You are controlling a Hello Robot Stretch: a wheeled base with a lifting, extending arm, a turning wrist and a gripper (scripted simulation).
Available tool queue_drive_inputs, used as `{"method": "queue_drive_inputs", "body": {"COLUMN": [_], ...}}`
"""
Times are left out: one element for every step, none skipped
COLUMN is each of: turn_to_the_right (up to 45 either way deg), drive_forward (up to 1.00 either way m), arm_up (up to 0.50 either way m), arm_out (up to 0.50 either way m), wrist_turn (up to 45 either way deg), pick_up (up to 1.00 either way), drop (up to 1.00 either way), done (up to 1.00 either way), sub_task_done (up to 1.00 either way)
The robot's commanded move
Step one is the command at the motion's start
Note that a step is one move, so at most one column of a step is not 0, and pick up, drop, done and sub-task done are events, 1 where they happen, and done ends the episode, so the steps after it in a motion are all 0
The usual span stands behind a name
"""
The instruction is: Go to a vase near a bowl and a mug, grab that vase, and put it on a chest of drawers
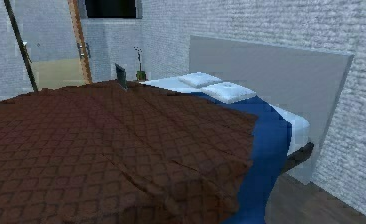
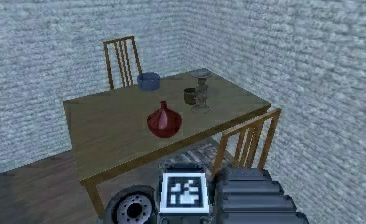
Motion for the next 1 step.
{"method": "queue_drive_inputs", "body": {"turn_to_the_right": [0.0], "drive_forward": [0.0], "arm_up": [0.0], "arm_out": [0.48], "wrist_turn": [0.0], "pick_up": [0.0], "drop": [0.0], "done": [0.0], "sub_task_done": [0.0]}}
